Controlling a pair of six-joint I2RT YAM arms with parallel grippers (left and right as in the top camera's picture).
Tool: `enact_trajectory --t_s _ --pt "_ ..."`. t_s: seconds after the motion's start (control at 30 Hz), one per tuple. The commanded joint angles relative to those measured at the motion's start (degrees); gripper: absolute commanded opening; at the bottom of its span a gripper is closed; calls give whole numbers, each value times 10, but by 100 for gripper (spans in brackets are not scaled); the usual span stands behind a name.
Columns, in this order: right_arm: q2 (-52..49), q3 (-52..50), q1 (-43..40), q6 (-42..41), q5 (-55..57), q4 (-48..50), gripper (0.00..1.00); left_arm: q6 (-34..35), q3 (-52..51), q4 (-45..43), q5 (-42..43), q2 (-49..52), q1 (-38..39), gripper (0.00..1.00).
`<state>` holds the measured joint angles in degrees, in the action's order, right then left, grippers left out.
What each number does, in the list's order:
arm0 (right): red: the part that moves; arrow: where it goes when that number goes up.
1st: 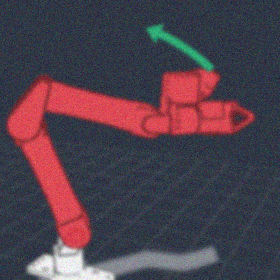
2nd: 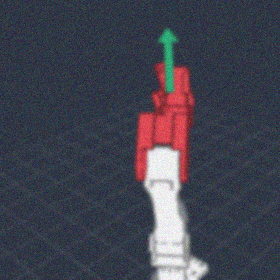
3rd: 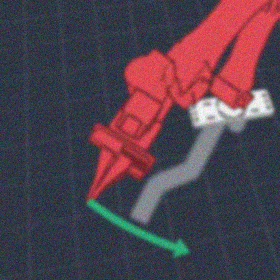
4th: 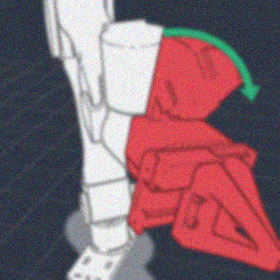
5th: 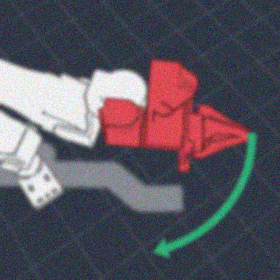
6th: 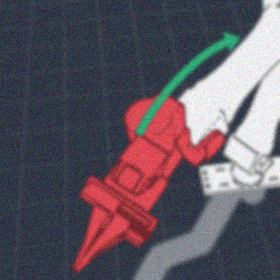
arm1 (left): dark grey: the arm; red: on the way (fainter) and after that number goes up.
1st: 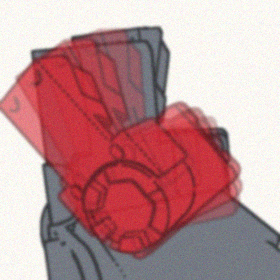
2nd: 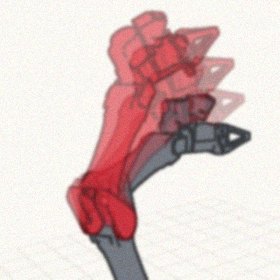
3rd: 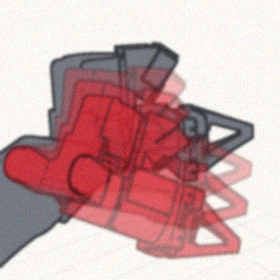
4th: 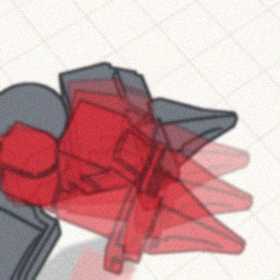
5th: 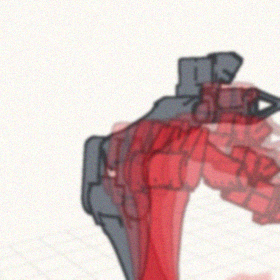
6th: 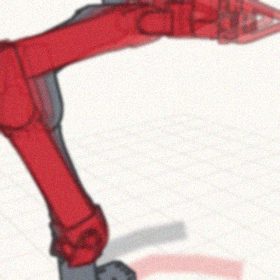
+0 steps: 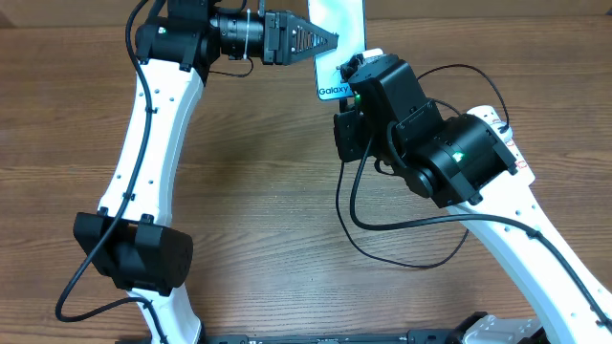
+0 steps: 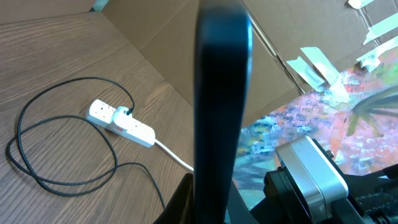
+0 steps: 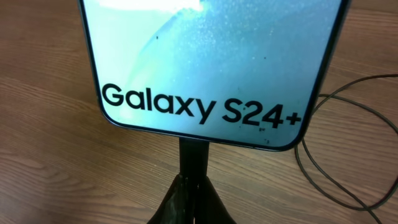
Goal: Plug charger to phone and switch on socket
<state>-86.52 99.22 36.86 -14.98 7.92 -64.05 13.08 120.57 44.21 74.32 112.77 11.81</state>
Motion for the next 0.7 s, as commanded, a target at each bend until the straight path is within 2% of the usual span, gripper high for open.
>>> enact_trajectory --t_s 0.0,0.5,0.67 --pt "-1 17 2 1 17 30 4 -15 7 8 21 -4 17 4" --pt "-1 17 2 5 41 54 4 -24 7 23 19 -4 17 4" --pt "0 18 2 5 41 45 11 -24 7 23 -3 -4 17 4"
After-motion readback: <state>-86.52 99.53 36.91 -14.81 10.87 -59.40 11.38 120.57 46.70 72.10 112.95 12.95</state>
